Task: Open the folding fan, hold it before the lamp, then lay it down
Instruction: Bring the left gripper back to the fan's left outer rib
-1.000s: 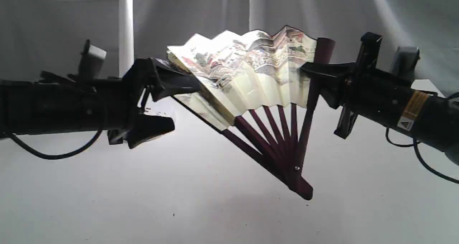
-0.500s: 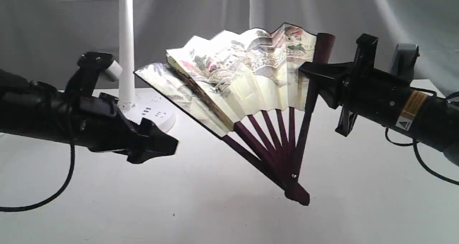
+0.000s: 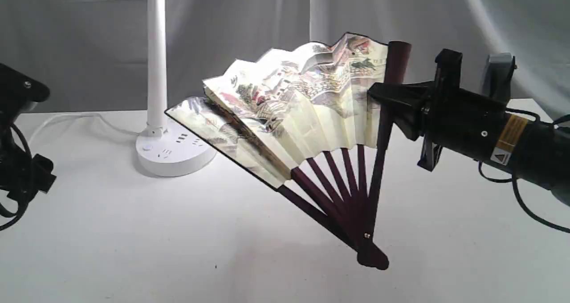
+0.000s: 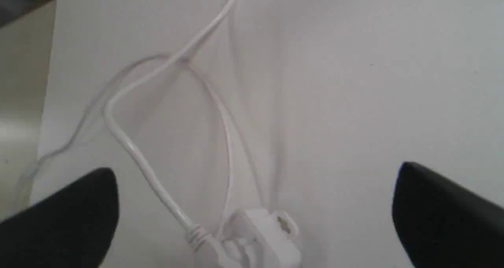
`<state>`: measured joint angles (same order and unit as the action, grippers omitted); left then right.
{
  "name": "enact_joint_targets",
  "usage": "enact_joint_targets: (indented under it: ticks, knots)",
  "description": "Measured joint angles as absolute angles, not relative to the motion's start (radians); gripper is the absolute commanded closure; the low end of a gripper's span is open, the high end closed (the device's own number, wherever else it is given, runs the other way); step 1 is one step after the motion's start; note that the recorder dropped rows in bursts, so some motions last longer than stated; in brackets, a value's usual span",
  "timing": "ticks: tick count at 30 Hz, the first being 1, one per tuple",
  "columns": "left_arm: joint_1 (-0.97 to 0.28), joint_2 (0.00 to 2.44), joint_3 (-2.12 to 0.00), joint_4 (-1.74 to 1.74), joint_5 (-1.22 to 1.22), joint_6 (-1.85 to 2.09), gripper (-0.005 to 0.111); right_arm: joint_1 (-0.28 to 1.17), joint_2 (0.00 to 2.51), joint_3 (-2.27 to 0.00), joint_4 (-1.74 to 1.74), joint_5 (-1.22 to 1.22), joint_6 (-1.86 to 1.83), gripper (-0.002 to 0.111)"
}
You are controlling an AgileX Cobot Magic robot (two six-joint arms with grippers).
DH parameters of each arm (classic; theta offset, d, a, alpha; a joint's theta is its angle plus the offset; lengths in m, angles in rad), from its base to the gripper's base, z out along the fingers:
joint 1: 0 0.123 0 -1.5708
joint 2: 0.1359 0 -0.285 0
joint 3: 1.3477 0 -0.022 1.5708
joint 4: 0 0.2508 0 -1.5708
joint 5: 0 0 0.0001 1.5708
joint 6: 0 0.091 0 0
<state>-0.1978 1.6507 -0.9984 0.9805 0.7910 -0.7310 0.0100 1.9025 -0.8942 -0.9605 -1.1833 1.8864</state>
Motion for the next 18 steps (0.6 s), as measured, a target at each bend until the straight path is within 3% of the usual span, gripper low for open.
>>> enact_joint_targets:
  ticks: [6, 9, 11, 15, 16, 18]
  knots:
    - [-0.198, 1.651, -0.998, 0.716, 0.633, -0.714, 0.014, 0.010, 1.902, -0.894, -0.965, -1.183, 1.875, 0.108]
    - [-0.198, 1.651, -0.998, 0.551, 0.545, -0.630, 0.023, 0.010, 1.902, -0.894, -0.969, -1.183, 1.873, 0.108]
    - [-0.198, 1.651, -0.998, 0.445, 0.524, -0.602, 0.040, 0.010, 1.902, -0.894, -0.973, -1.183, 1.868, 0.108]
    - [-0.198, 1.656, -0.998, 0.351, 0.519, -0.598, 0.099, 0.010, 1.902, -0.894, -0.977, -1.183, 1.862, 0.108]
    - [-0.198, 1.660, -0.998, 0.341, 0.517, -0.596, 0.106, 0.010, 1.902, -0.894, -0.978, -1.183, 1.862, 0.108]
    - [-0.198, 1.673, -0.993, 0.336, 0.485, -0.588, 0.107, 0.010, 1.902, -0.894, -0.980, -1.183, 1.862, 0.108]
